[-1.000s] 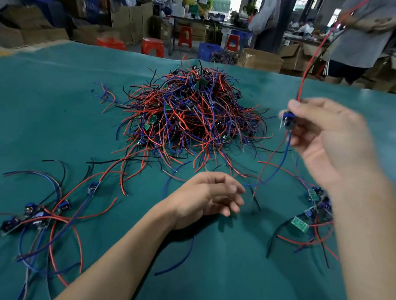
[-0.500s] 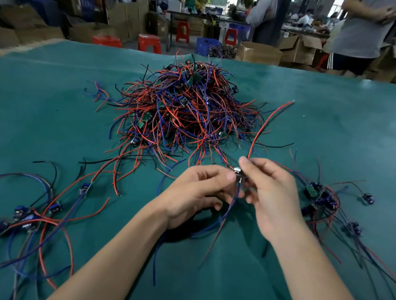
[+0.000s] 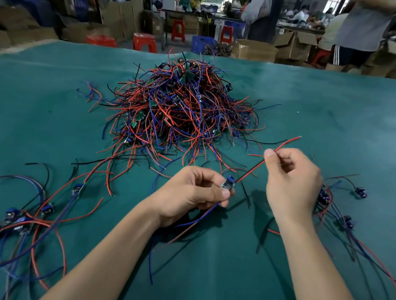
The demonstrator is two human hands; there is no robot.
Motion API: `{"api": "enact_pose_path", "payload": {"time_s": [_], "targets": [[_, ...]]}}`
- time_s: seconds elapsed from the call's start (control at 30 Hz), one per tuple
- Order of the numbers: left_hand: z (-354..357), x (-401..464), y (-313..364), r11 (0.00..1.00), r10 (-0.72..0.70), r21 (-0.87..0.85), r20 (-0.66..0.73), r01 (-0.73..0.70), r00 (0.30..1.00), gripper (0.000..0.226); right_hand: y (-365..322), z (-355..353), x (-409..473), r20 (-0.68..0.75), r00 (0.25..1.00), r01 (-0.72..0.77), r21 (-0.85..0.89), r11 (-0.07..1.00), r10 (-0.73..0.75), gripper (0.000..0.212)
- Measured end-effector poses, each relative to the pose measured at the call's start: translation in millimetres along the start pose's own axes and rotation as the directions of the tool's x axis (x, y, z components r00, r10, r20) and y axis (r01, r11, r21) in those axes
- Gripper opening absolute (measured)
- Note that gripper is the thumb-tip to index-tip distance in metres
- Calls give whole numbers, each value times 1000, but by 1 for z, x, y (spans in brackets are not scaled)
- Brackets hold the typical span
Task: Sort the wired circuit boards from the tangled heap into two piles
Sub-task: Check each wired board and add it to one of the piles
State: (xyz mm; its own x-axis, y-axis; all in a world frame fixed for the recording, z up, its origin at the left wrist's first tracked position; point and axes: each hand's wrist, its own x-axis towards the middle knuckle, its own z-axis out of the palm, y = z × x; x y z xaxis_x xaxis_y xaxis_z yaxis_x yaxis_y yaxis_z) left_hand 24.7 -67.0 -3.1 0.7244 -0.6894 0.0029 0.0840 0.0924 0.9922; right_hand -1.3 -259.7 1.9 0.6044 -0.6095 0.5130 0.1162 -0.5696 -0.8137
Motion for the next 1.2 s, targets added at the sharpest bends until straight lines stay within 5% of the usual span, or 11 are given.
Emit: {"api": "enact_pose_path", "payload": {"time_s": [0.2, 0.33, 0.4, 0.5, 0.57, 0.63, 0.8, 1.03, 1.2], "targets": [[-2, 0, -2, 1000, 2, 11, 30, -2, 1000, 4, 10, -12, 14, -244, 968, -38, 63, 997, 52, 6], [-2, 2, -4, 993, 6, -119, -75, -15, 997, 12, 22, -32, 27, -515, 841, -154, 61, 986, 163, 27], [-2, 4, -6, 984, 12, -176, -132, -35, 991, 15, 18, -33, 23, -459, 869, -175, 70, 982, 187, 28], [-1, 5, -7, 978, 25, -200, -154, -56, 988, 16, -4, -11, -2, 7, 990, -139, 76, 987, 139, 37], [-1, 5, -7, 968, 31, -240, -165, -70, 986, 15, -21, 4, -24, 337, 941, -63, 78, 995, 33, 38], [-2, 4, -5, 963, 41, -254, -175, -86, 984, 15, -28, 14, -36, 448, 889, 81, 63, 995, -100, 28], [-4, 4, -6, 983, 61, -163, -134, -83, 989, 18, -23, 12, -33, 447, 882, 72, 184, 980, -149, 10], [-2, 3, -2, 996, 66, -65, 14, -65, 998, 13, -29, -1, -6, 141, 990, -43, 408, 912, -17, 12], [-2, 3, -6, 996, 91, 15, 13, -91, 996, 12, -85, -14, 22, 1, 1000, -16, 587, 809, 19, 20]]}}
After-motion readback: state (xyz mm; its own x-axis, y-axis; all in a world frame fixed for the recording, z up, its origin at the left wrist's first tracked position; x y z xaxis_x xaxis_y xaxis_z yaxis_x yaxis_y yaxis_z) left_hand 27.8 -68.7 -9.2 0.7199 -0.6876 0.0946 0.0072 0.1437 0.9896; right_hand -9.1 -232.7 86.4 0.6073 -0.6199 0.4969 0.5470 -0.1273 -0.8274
